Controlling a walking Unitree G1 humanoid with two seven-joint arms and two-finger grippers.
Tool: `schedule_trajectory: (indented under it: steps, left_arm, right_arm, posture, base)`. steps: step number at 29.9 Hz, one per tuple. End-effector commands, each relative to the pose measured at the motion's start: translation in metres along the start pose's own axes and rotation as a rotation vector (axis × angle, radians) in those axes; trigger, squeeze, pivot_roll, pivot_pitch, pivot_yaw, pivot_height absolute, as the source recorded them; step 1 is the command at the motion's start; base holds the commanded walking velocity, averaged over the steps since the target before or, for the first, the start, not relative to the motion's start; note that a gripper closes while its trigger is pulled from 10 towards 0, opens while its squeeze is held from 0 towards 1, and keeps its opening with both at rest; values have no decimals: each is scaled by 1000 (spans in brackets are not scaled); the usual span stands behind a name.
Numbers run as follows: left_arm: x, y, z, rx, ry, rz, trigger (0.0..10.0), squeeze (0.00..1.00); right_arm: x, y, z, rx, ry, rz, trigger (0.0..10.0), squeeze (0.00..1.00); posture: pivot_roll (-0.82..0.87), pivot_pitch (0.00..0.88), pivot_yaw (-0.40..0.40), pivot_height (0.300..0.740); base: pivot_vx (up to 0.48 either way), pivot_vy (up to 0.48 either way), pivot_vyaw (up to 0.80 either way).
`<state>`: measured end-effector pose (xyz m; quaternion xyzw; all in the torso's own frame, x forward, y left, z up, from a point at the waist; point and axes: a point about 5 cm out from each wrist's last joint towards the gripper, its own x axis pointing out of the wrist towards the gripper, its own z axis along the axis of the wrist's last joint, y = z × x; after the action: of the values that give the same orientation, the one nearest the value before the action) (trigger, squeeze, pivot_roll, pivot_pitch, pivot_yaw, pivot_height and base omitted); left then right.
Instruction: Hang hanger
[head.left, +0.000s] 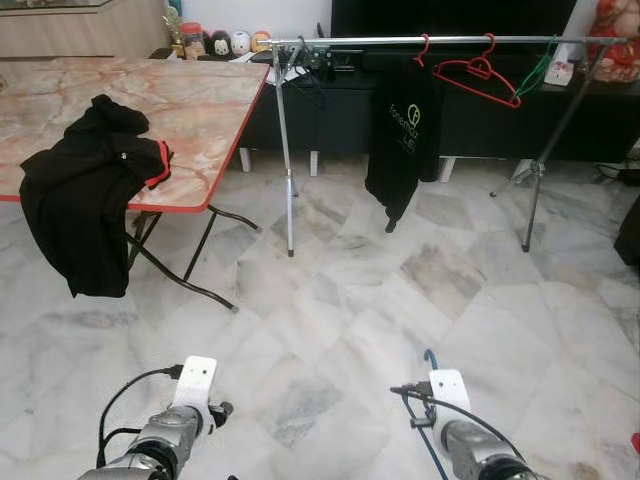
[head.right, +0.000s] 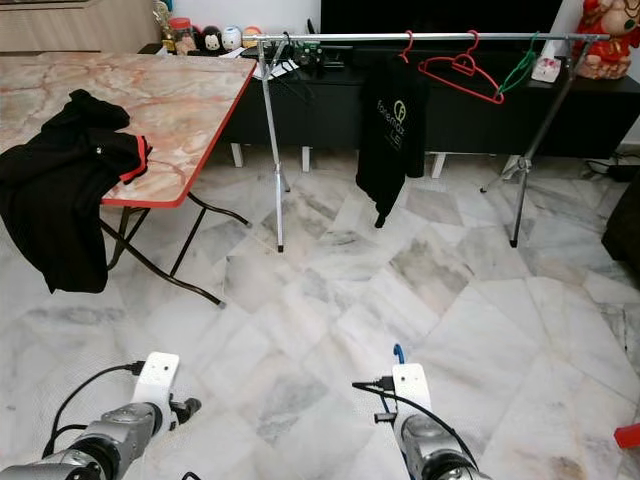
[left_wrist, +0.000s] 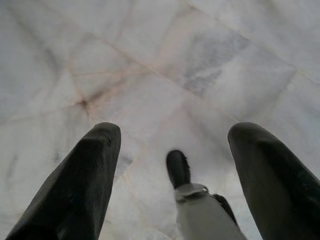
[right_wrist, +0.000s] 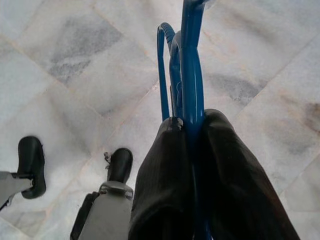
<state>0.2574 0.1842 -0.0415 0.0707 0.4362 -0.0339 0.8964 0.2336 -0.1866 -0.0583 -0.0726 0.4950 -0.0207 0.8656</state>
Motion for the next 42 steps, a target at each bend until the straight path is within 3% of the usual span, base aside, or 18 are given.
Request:
schedule_trajectory:
  steps: [1,10,30,42]
  left_arm:
    - [0,0,-12,8,51,17,10000,0]
    - [-1,6,-7,-58,43,41,10000,0]
    - [-1,10,0,-18,29,40,10000,0]
    - [0,-13,-24,-13,86,-8,10000,0]
  right_arm:
    - [0,0,1,-4,7,3,10000,0]
    - [0,-2,7,-10,-5,4,10000,0]
    - [-1,3,15,-4,-28,18,10000,0]
    - [0,-12,-8,-11,11,2,10000,0]
  posture:
    - [-18,0,-32,740]
    - [-19,0,-34,740]
    - [-17,0,-16,740]
    - [-62,0,-58,740]
  base:
    - [0,0,0]
    - [0,0,0]
    - [0,0,0]
    - [0,0,0]
